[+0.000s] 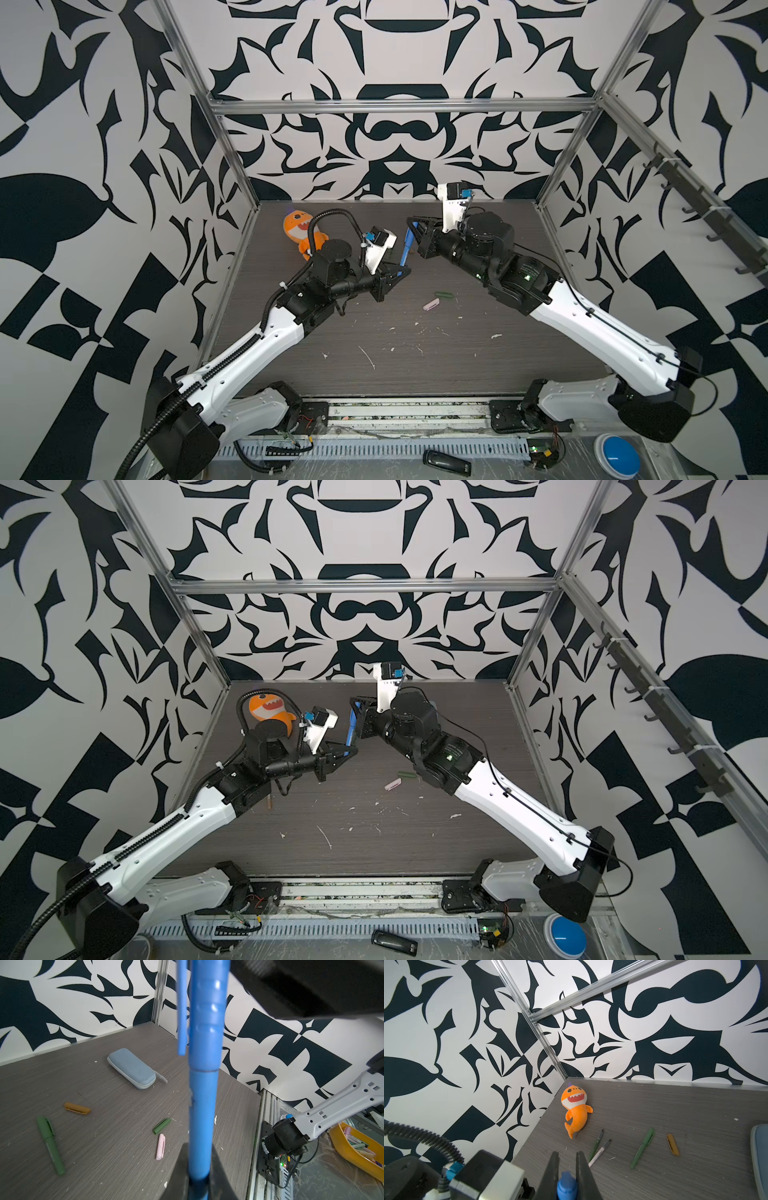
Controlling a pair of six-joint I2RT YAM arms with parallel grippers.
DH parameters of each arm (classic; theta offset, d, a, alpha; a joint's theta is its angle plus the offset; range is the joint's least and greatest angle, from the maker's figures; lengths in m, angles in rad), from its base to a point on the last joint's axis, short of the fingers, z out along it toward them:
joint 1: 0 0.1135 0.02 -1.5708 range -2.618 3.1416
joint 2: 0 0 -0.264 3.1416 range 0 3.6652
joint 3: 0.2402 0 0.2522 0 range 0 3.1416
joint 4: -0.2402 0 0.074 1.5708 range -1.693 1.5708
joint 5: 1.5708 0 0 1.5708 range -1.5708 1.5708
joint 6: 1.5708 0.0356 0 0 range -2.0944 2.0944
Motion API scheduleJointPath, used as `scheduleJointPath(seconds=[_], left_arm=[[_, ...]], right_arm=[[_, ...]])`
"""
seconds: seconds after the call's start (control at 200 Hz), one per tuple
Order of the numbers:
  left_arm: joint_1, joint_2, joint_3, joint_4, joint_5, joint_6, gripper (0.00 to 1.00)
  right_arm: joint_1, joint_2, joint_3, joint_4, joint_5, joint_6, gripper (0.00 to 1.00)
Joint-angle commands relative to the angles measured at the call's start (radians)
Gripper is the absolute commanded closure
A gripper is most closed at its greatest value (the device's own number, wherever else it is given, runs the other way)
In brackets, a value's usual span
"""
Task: Insert the pens into the pen caps
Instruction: 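Open the right gripper and draw it back from the capped blue pen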
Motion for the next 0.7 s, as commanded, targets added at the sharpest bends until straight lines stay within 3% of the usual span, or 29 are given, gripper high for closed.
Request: scheduleJointPath(seconds=[0.0, 0.52, 0.695], left_arm=[[0.022, -0.004, 0.153, 0.27, -0.124, -0.033, 1.0], [0.021, 0.113, 0.295, 0.245, -0.095, -0.044, 1.0], [0.022, 0.114, 0.246, 0.174, -0.04, -0.033, 1.0]], right_arm=[[0.032, 0.009, -0.114, -0.277, -0.107, -0.003, 1.0], [0.033, -0.039, -0.247, -0.255, -0.164, 0.02, 1.0], [0.032, -0.081, -0.24, -0.241, -0.137, 0.027, 0.97]])
